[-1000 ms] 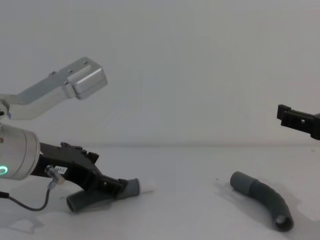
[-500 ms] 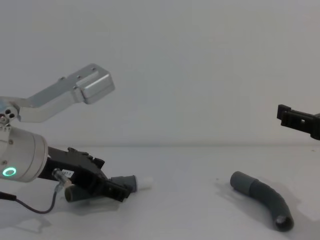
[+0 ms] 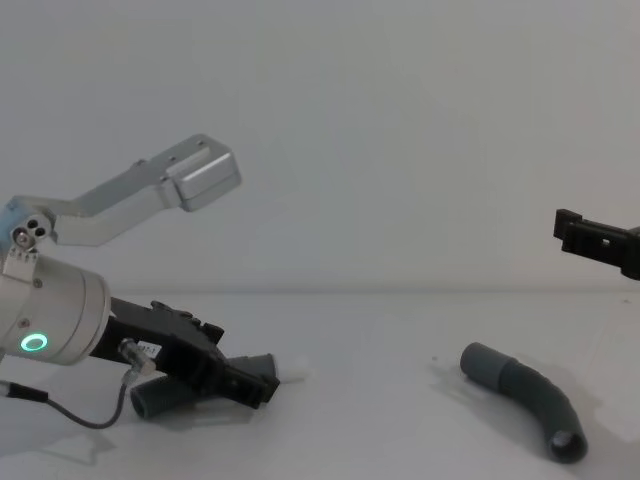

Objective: Use both hands to pick up one end of the pipe from the table, align the ends, and insert them.

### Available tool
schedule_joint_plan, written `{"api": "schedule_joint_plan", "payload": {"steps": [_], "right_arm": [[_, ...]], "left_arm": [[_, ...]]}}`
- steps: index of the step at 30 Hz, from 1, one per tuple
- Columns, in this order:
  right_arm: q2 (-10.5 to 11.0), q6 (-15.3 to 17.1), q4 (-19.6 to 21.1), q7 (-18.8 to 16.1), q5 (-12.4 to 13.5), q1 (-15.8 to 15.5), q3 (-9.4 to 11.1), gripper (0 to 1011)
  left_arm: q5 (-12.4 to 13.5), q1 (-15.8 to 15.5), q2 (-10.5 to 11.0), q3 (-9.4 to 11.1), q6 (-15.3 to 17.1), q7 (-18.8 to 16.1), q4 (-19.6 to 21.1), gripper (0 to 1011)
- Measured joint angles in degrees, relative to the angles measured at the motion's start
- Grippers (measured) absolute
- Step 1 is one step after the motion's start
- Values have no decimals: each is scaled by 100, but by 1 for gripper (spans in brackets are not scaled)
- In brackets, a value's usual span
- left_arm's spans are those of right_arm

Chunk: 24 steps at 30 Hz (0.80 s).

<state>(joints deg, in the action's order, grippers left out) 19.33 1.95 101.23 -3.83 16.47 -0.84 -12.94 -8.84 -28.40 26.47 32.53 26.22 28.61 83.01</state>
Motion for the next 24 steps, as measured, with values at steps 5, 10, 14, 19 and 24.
{"api": "schedule_joint_plan", "payload": {"steps": [5, 10, 14, 19, 24], "right_arm": [[0, 0, 0, 0, 0, 0, 0, 1001], [0, 0, 0, 0, 0, 0, 0, 1001], [0, 0, 0, 0, 0, 0, 0, 1001], [0, 0, 0, 0, 0, 0, 0, 1001], [0, 0, 0, 0, 0, 0, 0, 1001]], "left_arm": [[-38, -84, -33, 18, 37, 159, -105, 1001], [-76, -144, -49, 33, 73, 254, -174, 1001], [-121, -210, -54, 51, 119, 363, -252, 1001], [-177, -275, -56, 68, 167, 463, -318, 1001], [-223, -321, -52, 79, 206, 529, -360, 1001]]}}
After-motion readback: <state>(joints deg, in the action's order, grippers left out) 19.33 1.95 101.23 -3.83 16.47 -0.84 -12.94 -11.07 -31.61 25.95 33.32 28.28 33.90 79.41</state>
